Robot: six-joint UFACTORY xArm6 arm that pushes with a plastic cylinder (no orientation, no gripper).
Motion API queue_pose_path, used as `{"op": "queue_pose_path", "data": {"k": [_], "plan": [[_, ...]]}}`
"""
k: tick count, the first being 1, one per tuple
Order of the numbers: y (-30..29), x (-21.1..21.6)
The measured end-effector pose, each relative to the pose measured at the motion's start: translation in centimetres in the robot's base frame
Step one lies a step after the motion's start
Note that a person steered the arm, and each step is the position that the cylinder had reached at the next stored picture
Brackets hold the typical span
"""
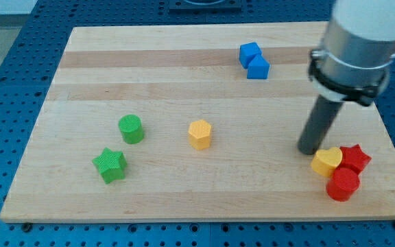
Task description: Nudge yellow hexagon down a bit
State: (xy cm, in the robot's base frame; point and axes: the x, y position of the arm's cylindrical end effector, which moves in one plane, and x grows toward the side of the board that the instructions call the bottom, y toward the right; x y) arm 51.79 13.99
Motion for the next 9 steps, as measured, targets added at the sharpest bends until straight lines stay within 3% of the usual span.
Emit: {"op": "queue_pose_path", "data": {"k": [1,4,5,6,8,9], "plan": [[-6.9,0.2],[-23.3,7.2],[-23.0,1.7],[-20.7,-7.1],[-19.7,-7.6],[-18.3,-4.2]]}}
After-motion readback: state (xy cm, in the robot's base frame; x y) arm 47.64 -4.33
